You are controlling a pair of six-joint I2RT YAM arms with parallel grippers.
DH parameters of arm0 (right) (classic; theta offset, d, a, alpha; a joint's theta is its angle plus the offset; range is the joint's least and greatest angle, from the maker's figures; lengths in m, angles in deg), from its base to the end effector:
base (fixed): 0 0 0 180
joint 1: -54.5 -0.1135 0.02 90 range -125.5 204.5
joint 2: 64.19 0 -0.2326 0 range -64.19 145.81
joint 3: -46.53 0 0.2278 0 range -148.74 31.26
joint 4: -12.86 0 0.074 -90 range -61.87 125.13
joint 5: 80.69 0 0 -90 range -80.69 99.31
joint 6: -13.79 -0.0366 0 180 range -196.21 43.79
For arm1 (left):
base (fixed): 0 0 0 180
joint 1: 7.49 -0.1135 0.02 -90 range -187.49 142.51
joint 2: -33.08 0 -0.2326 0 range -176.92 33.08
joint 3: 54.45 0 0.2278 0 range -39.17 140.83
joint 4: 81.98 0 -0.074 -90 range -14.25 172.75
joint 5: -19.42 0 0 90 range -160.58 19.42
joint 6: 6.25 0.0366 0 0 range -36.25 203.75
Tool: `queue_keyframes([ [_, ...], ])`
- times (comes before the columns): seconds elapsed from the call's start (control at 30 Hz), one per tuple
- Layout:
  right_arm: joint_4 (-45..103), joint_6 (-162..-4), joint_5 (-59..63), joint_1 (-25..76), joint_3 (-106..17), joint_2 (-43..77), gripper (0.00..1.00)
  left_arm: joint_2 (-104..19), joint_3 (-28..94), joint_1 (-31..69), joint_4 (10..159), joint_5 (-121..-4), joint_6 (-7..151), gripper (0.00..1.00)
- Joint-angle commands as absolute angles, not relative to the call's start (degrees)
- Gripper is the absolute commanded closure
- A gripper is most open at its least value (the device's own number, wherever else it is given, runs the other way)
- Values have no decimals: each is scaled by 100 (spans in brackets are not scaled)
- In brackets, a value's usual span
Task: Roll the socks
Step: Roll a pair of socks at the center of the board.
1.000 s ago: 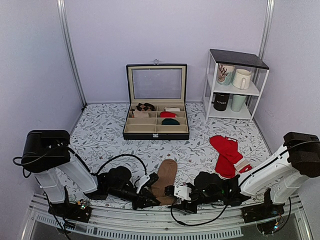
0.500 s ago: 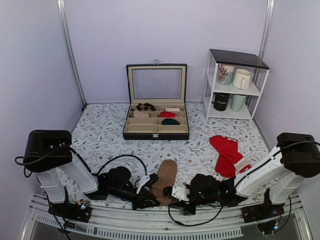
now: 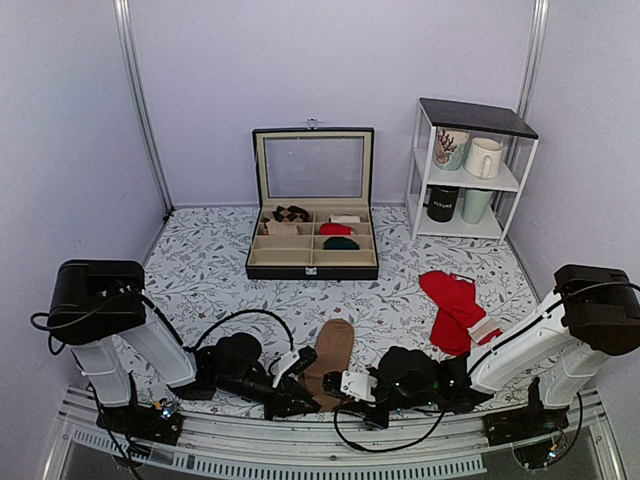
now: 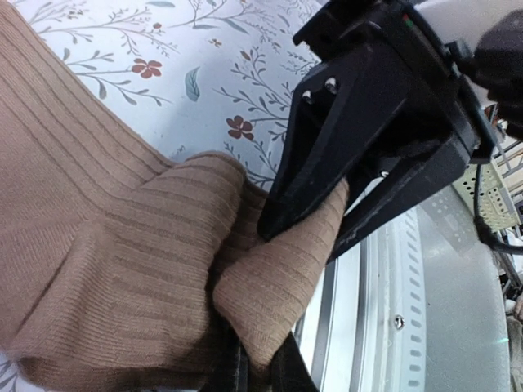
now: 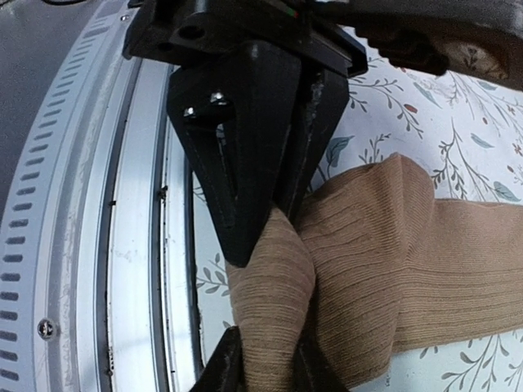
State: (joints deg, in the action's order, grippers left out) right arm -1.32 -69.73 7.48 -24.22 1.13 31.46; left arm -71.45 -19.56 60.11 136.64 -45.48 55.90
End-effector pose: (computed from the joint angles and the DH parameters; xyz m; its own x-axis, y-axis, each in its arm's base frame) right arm 0.0532 0.2728 0.1047 -0.0032 -0.5929 -0.8053 -0.9919 0.1039 -0.0725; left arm 0.0807 -0.2365 0.0699 -0.6295 0.4171 -0.6556 0.7710 0.2305 -0.5936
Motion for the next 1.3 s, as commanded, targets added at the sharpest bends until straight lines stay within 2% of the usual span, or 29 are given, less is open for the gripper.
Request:
queue_keyframes([
  [0.0,-52,-7089,441,-2441,-32,3345,86,-7626,-2188,6029,12278,-4439,5503,100],
  [0.1,7,-7253,259,-2433,-59,3451,92,-7539,-2179,6028,12208,-4634,5522,98],
  [0.23,140,-7765,-318,-2244,4,3475,92,-6811,-2200,6068,11897,-5260,5779,74],
  [0.3,325,-8174,-659,-2067,0,3513,92,-6035,-2187,6238,11531,-5795,6008,38],
  [0.33,415,-8313,-863,-1971,-11,3553,92,-5640,-2175,6366,11396,-6088,6174,27],
  [0.37,541,-8506,-1088,-1859,-49,3601,92,-5308,-2173,6514,11280,-6351,6357,20],
  [0.43,654,-8750,-1434,-1685,-81,3676,92,-4680,-2174,6765,11133,-6691,6713,13],
  [0.6,745,-9313,-2405,-1149,-224,4012,92,-4175,-2282,7028,11188,-6872,7214,11],
  [0.83,966,-9816,-3397,-613,-521,4756,91,-4946,-2197,7090,11951,-6854,7575,11],
  [1.03,1063,-10031,-3516,-503,-563,5040,91,-5570,-1855,7091,12097,-6801,7901,12],
  [1.27,1130,-10050,-3561,-471,-567,5203,91,-5700,-1781,7087,12307,-6774,8048,14],
])
